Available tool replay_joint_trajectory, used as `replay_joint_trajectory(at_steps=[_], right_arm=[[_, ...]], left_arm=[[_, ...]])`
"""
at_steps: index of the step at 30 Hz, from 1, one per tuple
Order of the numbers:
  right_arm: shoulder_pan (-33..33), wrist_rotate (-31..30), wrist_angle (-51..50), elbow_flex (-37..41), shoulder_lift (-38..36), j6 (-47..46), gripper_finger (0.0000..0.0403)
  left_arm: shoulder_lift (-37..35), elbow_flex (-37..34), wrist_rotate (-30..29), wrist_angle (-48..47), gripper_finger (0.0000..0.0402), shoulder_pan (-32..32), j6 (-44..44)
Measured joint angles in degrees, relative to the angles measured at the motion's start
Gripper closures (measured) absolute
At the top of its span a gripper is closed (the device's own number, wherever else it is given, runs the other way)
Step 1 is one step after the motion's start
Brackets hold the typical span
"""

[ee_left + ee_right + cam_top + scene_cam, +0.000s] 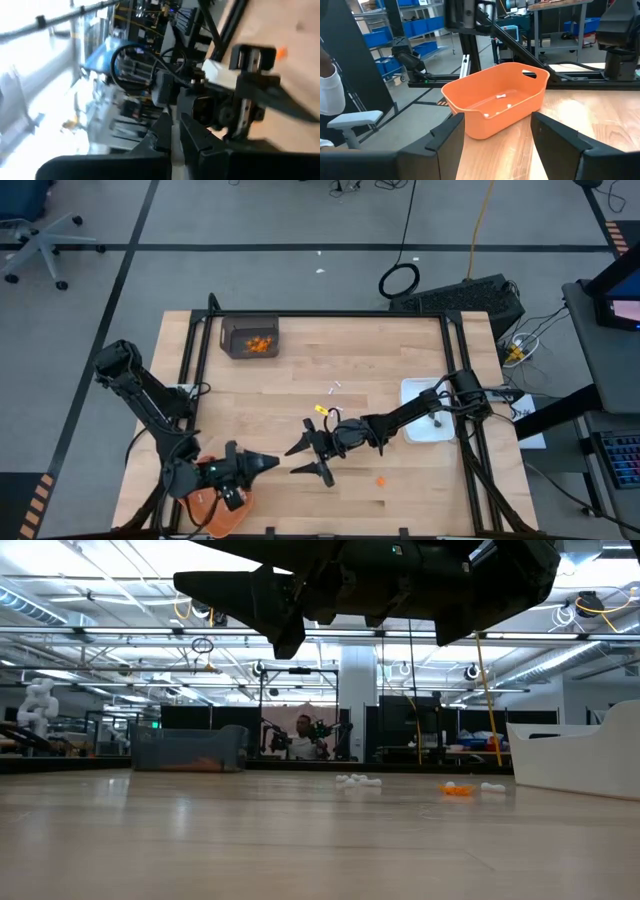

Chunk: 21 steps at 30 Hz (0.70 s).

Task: Sort Halloween decoration
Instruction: Put the white bone toy into the orange bin

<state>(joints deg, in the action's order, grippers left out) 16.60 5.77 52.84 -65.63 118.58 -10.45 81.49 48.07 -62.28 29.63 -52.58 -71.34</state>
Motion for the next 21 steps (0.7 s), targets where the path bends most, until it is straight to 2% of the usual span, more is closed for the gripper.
replay_joint_trajectory(at_steps=[7,11,16,19,21], right_arm=[[0.0,0.0,0.0,0.0,0.0,0.0,0.019],[0.0,0.1,0.0,0.0,0.0,-1.1,0.019],[0.8,0.1,-2.3,0.0,0.0,-2.3,0.019],[1.3,0.2,-4.3,0.0,0.0,-2.3,0.019],[1.5,0.2,-5.6,0.0,0.0,-2.3,0.019]], left_arm=[[0.0,0.0,-1.2,-0.1,0.0393,-0.3,27.8],[0.0,0.0,-3.8,-1.6,0.0393,-2.8,38.3],[0.0,0.4,-3.5,-14.3,0.0393,-8.4,47.4],[0.0,2.3,0.9,-25.2,0.0393,-10.9,60.9],[0.0,3.7,7.3,-34.3,0.0393,-11.6,72.6]])
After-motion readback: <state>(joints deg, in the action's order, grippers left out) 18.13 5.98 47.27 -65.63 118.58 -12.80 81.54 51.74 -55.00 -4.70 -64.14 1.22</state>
